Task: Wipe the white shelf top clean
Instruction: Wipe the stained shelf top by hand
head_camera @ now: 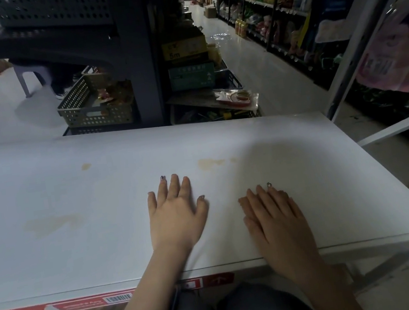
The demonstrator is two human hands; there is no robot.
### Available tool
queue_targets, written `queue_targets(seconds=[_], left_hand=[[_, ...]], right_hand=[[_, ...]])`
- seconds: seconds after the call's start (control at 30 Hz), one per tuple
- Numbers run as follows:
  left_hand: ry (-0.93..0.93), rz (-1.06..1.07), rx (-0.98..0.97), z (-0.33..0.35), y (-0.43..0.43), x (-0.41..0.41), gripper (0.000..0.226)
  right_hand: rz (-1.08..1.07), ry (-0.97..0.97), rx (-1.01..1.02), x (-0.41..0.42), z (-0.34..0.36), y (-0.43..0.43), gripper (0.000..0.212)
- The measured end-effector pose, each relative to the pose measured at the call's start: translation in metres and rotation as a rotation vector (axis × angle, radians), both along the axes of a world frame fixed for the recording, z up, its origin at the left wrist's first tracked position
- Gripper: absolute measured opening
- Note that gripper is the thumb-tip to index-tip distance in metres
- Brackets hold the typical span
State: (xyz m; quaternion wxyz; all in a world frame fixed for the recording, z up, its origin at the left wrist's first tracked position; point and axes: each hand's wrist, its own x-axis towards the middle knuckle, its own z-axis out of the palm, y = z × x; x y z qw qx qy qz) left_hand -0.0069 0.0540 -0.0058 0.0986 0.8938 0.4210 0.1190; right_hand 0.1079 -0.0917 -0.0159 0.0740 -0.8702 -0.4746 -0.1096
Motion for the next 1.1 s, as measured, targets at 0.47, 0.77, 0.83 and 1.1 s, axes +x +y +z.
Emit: queue_targets(seconds=[0.47, 0.77, 0.83, 1.1], left_hand=[[0.003, 0.005, 0.009, -0.002, 0.001, 0.000, 0.071], [-0.005, 0.006, 0.010, -0.003, 0.001, 0.001, 0.071], [-0.005, 0.005, 0.019, -0.003, 0.001, 0.001, 0.073], [-0.005, 0.007, 0.008, -0.002, 0.001, 0.001, 0.071]], right_hand=[[0.013, 0.008, 0.033, -0.018, 0.002, -0.012, 0.062], [0.014, 0.014, 0.028, -0.018, 0.002, -0.011, 0.062], [0.015, 0.021, 0.028, -0.018, 0.002, -0.009, 0.063], [-0.006, 0.054, -0.011, -0.010, 0.005, 0.009, 0.068]])
